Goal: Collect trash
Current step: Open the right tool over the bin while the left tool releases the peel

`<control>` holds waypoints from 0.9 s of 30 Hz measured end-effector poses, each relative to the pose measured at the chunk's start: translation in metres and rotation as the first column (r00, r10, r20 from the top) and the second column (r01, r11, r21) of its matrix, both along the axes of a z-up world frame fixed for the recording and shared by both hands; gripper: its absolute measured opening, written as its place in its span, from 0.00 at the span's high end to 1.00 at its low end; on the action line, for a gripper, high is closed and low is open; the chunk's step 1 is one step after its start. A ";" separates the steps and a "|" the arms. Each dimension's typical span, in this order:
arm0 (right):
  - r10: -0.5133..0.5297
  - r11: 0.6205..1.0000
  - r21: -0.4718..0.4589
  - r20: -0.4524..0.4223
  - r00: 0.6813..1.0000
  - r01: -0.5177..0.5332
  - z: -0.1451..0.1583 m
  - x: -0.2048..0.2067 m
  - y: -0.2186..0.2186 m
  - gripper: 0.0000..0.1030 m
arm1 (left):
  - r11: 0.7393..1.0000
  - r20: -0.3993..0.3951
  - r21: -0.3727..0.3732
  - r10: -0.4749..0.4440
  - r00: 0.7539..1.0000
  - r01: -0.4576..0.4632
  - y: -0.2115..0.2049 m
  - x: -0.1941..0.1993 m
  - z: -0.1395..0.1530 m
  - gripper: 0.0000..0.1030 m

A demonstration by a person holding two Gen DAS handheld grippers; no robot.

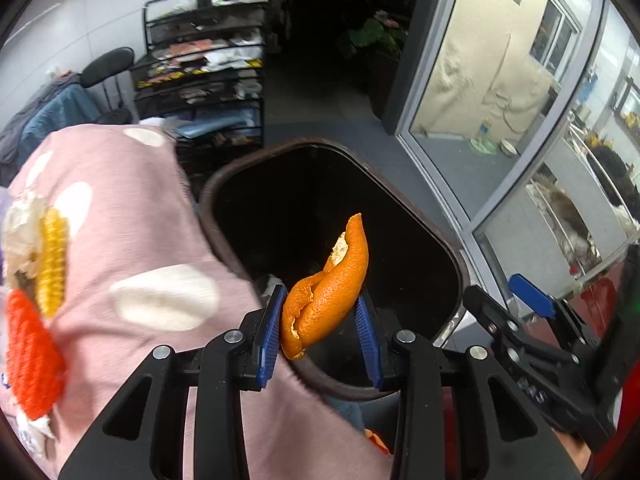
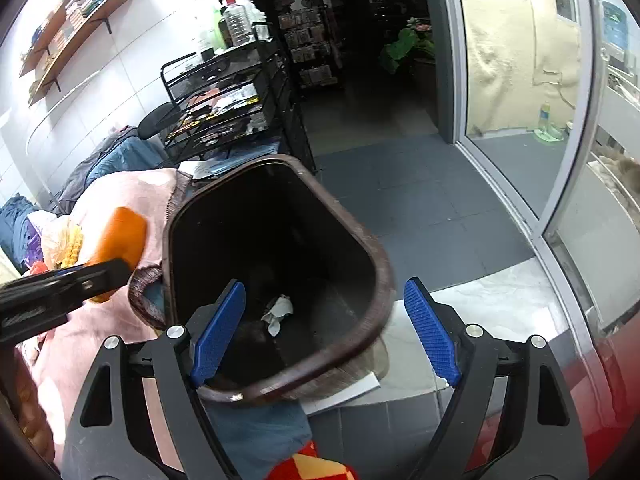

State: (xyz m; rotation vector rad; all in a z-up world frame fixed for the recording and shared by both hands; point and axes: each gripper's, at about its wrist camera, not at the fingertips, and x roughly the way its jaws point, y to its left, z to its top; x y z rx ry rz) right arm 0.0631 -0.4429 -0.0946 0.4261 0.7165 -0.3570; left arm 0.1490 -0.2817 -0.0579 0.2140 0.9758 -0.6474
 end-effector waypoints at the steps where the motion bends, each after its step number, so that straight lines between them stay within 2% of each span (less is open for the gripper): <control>1: -0.004 1.000 -0.001 0.000 1.000 0.004 0.000 -0.002 -0.001 0.21 | 1.000 -0.010 0.007 -0.005 1.000 0.005 -0.006 0.001 -0.003 0.66; 10: -0.020 1.000 -0.009 -0.004 1.000 0.020 -0.001 -0.014 -0.010 0.21 | 0.997 -0.040 0.076 -0.026 0.999 0.029 -0.038 0.004 -0.022 0.64; 11: -0.021 1.000 -0.007 -0.005 1.000 0.021 -0.001 -0.015 -0.011 0.21 | 0.996 -0.038 0.082 -0.027 0.999 0.030 -0.039 0.004 -0.024 0.61; 13: -0.026 1.000 -0.005 -0.004 1.000 0.026 -0.001 -0.016 -0.012 0.20 | 0.995 -0.035 0.091 -0.026 0.999 0.029 -0.040 0.005 -0.025 0.45; 14: -0.027 1.000 -0.005 -0.004 1.000 0.027 -0.002 -0.016 -0.013 0.19 | 0.995 -0.032 0.094 -0.023 0.999 0.026 -0.040 0.005 -0.026 0.31; 15: -0.027 1.000 -0.004 -0.006 1.000 0.027 -0.002 -0.016 -0.013 0.19 | 0.995 -0.027 0.094 -0.022 0.999 0.024 -0.040 0.005 -0.026 0.22; 17: -0.024 1.000 -0.003 -0.008 1.000 0.024 -0.003 -0.016 -0.012 0.17 | 0.995 -0.012 0.101 -0.022 1.000 0.024 -0.039 0.004 -0.024 0.15; 20: -0.015 1.000 -0.006 -0.012 1.000 0.015 -0.004 -0.015 -0.012 0.17 | 0.993 0.020 0.114 -0.011 1.000 0.009 -0.037 0.003 -0.020 0.11; 27: -0.001 1.000 -0.008 -0.005 1.000 0.001 -0.003 -0.016 -0.007 0.17 | 0.996 0.086 0.084 0.015 0.996 -0.022 -0.015 -0.007 0.000 0.07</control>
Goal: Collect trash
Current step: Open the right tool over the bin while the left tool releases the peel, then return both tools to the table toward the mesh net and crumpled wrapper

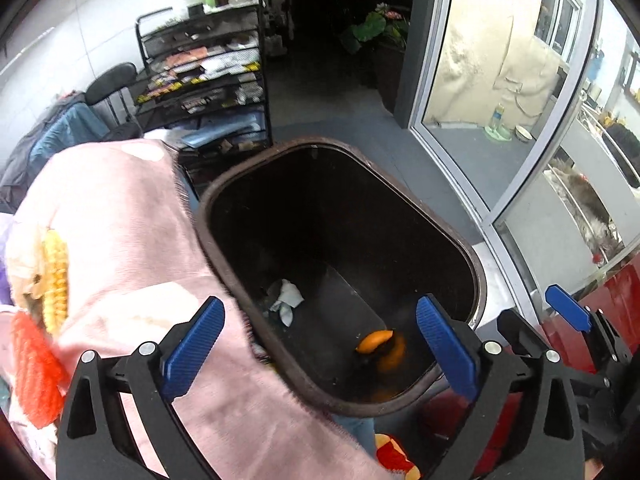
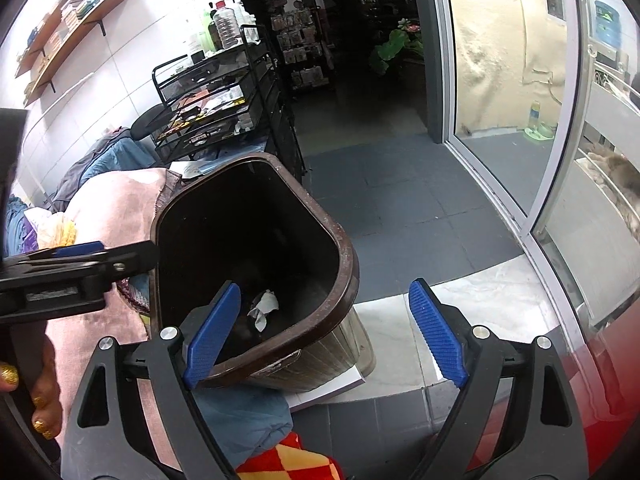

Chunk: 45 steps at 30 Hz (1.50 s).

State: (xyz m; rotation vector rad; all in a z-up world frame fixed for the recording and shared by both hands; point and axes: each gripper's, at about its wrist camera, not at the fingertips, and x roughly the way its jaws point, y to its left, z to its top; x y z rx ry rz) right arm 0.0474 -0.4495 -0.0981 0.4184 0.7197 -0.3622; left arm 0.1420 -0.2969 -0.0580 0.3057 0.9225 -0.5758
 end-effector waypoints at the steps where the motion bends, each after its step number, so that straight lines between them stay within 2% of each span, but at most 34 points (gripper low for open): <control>1: 0.007 1.000 0.000 0.001 1.000 -0.007 0.000 0.001 0.002 0.17 | 1.000 0.012 -0.002 0.003 1.000 -0.003 0.003 -0.002 0.003 0.07; 9: 0.082 0.997 -0.001 0.016 0.996 -0.082 -0.001 0.004 0.023 0.17 | 0.999 0.107 -0.040 0.026 0.994 -0.022 0.038 -0.029 0.025 0.05; 15: 0.145 0.989 -0.001 0.041 0.989 -0.145 0.006 0.007 0.044 0.17 | 0.994 0.158 -0.072 0.093 0.983 -0.083 0.070 -0.041 0.034 0.05; 27: 0.252 0.968 0.001 0.065 0.965 -0.253 0.020 0.022 0.097 0.13 | 0.972 0.194 -0.108 0.226 0.955 -0.208 0.142 -0.052 0.039 0.05; 36: 0.374 0.927 -0.001 0.082 0.924 -0.375 0.030 0.042 0.150 0.11 | 0.930 0.145 -0.137 0.359 0.922 -0.340 0.211 -0.055 0.033 0.05; 45: 0.509 0.860 -0.023 0.090 0.856 -0.509 0.041 0.062 0.212 0.09 | 0.863 0.142 -0.098 0.506 0.851 -0.496 0.289 -0.062 0.023 0.05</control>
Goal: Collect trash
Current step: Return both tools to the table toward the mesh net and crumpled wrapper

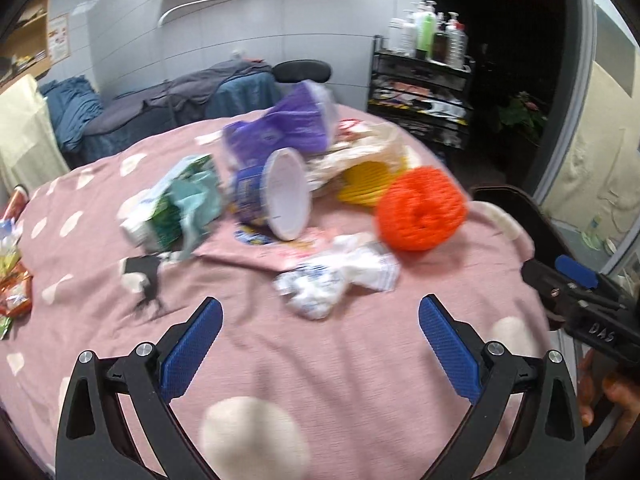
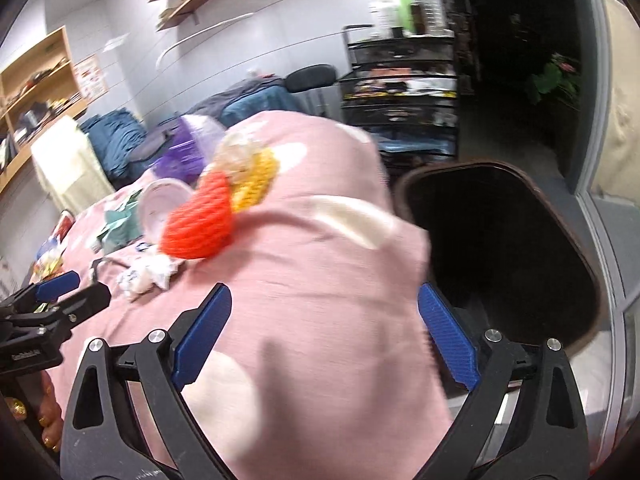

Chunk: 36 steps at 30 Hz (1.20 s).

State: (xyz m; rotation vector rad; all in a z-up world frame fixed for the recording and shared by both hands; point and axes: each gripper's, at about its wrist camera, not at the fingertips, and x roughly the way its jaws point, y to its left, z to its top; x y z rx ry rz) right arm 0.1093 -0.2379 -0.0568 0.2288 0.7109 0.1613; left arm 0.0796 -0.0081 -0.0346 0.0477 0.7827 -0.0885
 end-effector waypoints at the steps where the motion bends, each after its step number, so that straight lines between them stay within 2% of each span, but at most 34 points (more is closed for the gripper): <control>1: 0.014 1.000 -0.003 0.002 1.000 -0.014 0.000 0.001 0.006 0.09 | 1.000 -0.005 0.003 0.020 1.000 -0.020 0.009 0.000 -0.002 0.05; 7: 0.081 0.996 -0.032 0.015 0.997 -0.081 0.007 0.017 0.041 0.09 | 0.992 -0.032 0.001 0.126 0.992 -0.126 0.063 0.003 -0.011 0.05; 12: 0.117 0.993 -0.004 -0.007 0.993 -0.117 0.012 0.038 0.056 0.09 | 0.984 -0.049 -0.014 0.177 0.983 -0.178 0.093 0.006 -0.016 0.05; 16: 0.129 0.991 -0.018 -0.019 0.992 -0.129 0.013 0.051 0.068 0.09 | 0.982 -0.063 -0.041 0.184 0.981 -0.186 0.102 0.010 -0.017 0.05; 20: 0.136 0.990 -0.032 -0.041 0.990 -0.137 0.010 0.062 0.074 0.11 | 0.985 -0.069 -0.065 0.154 0.986 -0.158 0.096 0.011 -0.017 0.05; 21: 0.141 0.989 -0.037 -0.047 0.989 -0.143 0.009 0.065 0.076 0.14 | 0.987 -0.071 -0.067 0.140 0.988 -0.145 0.093 0.012 -0.017 0.05; 23: 0.158 0.986 -0.034 -0.067 0.985 -0.161 0.005 0.070 0.078 0.30 | 0.990 -0.077 -0.073 0.114 0.990 -0.120 0.085 0.014 -0.018 0.05; 24: 0.174 0.984 -0.020 -0.085 0.981 -0.177 0.002 0.073 0.079 0.35 | 0.992 -0.080 -0.074 0.097 0.992 -0.103 0.080 0.015 -0.018 0.05; 26: 0.186 0.982 -0.007 -0.101 0.977 -0.188 -0.002 0.076 0.079 0.60 | 0.995 -0.081 -0.069 0.069 0.994 -0.075 0.070 0.017 -0.018 0.05; 29: 0.197 0.980 0.016 -0.092 0.976 -0.196 -0.002 0.074 0.077 0.72 | 0.998 -0.087 -0.065 0.020 0.996 -0.026 0.054 0.024 -0.019 0.05; 36: 0.177 0.984 0.005 -0.021 0.984 -0.177 0.009 0.057 0.069 0.75 | 0.997 -0.137 -0.056 -0.060 0.989 0.053 0.024 0.044 -0.027 0.06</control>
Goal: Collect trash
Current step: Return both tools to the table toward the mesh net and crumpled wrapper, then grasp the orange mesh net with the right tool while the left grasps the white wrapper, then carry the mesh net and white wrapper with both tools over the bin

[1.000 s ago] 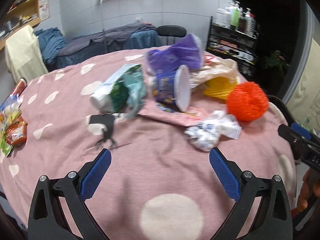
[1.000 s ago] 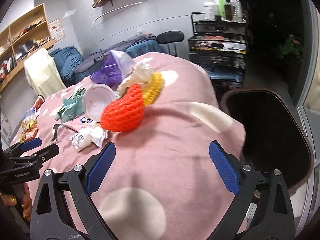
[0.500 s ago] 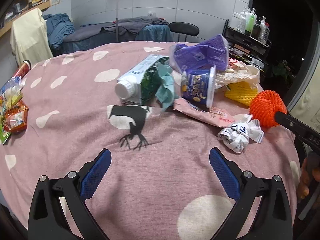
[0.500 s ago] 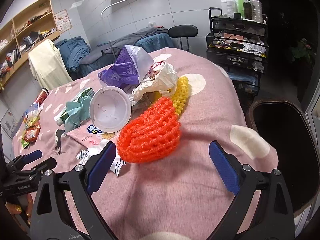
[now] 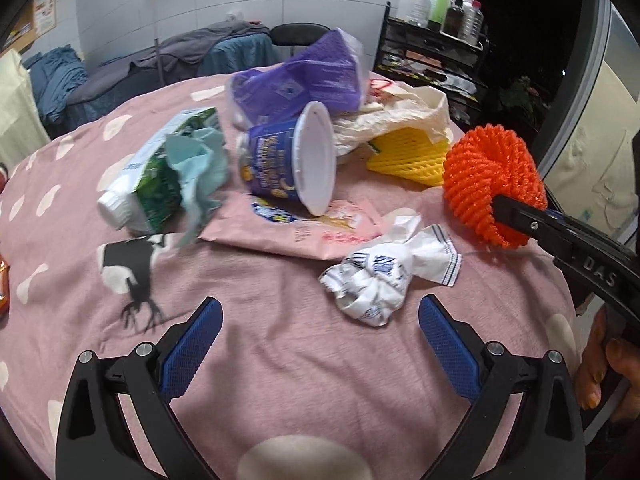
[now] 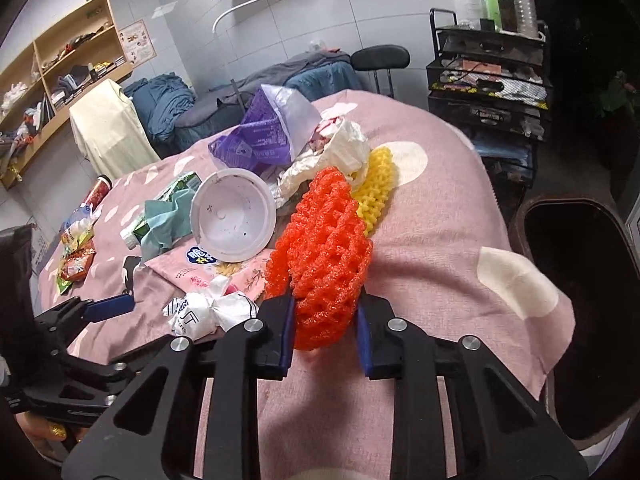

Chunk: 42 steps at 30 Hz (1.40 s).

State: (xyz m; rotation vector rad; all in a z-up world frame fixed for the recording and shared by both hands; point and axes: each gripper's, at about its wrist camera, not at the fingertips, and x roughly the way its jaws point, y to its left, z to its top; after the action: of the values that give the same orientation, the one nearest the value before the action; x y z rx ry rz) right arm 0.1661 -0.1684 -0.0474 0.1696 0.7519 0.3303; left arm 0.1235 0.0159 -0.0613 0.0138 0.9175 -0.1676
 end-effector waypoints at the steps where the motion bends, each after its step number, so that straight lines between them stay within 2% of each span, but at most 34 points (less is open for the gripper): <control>1: -0.004 1.000 -0.003 0.006 1.000 0.004 0.001 -0.003 -0.001 0.75 | 1.000 0.000 0.001 -0.007 1.000 0.007 -0.003 0.002 0.000 0.06; 4: -0.017 1.000 0.003 0.014 1.000 0.017 0.004 -0.009 -0.008 0.75 | 1.000 -0.007 0.001 -0.022 1.000 0.022 -0.011 0.007 -0.002 0.10; 7: -0.029 1.000 0.011 0.017 0.999 0.028 0.005 -0.015 -0.016 0.75 | 0.999 -0.020 0.002 -0.036 0.999 0.036 -0.018 0.012 -0.004 0.24; 9: -0.038 0.999 0.017 0.016 0.999 0.037 0.005 -0.018 -0.021 0.75 | 0.999 -0.025 0.006 -0.042 0.999 0.043 -0.022 0.014 -0.005 0.39; 12: -0.055 0.998 0.028 0.018 0.998 0.054 0.005 -0.024 -0.029 0.75 | 0.999 -0.037 -0.011 -0.039 0.999 0.039 -0.024 0.014 -0.007 0.54; 14: -0.066 0.997 0.030 0.019 0.998 0.065 0.004 -0.028 -0.035 0.75 | 0.999 -0.035 -0.011 -0.033 0.999 0.032 -0.024 0.011 -0.006 0.58; 27: -0.133 0.990 0.054 0.037 0.991 0.130 0.002 -0.055 -0.071 0.75 | 0.997 0.051 -0.072 -0.029 0.998 0.033 -0.036 -0.018 0.022 0.60; 42: -0.263 0.964 0.058 0.049 0.964 0.260 0.001 -0.081 -0.129 0.75 | 0.985 0.100 -0.076 -0.147 0.984 0.155 -0.102 -0.037 0.031 0.60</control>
State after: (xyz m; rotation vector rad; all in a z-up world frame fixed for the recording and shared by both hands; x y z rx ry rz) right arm 0.0848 -0.2978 -0.0465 0.3040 0.6559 0.1022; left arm 0.0868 -0.0856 -0.0298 0.0132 0.8148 -0.3437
